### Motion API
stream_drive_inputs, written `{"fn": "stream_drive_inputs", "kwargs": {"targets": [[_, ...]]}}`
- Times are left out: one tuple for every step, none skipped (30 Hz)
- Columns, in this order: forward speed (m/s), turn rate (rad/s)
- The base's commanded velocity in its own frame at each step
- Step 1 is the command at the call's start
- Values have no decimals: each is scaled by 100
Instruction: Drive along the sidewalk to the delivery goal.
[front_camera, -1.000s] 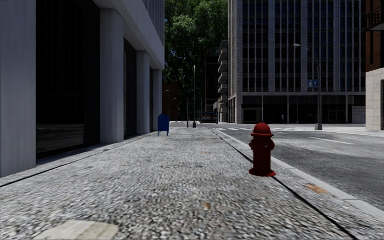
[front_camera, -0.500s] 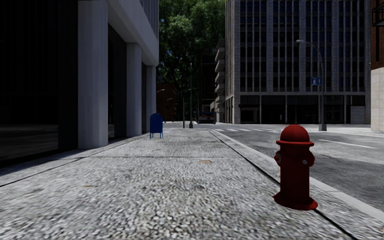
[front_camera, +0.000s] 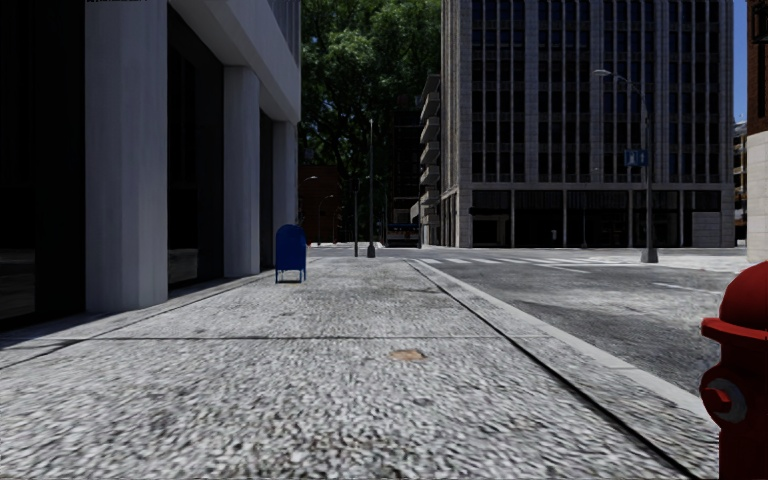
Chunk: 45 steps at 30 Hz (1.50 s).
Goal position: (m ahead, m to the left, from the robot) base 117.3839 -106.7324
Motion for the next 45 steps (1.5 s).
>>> {"fn": "stream_drive_inputs", "kwargs": {"targets": [[200, 0], [200, 0], [200, 0], [200, 0], [200, 0], [200, 0], [200, 0], [200, 0], [200, 0], [200, 0], [200, 0], [200, 0], [200, 0], [200, 0], [200, 0], [200, 0], [200, 0], [200, 0], [200, 0], [200, 0], [200, 0], [200, 0], [200, 0], [200, 0], [200, 0], [200, 0], [200, 0], [200, 0], [200, 0], [200, 0], [200, 0], [200, 0], [200, 0], [200, 0], [200, 0], [200, 0], [200, 0], [200, 0], [200, 0], [200, 0], [200, 0], [200, 0], [200, 0], [200, 0], [200, 0]]}}
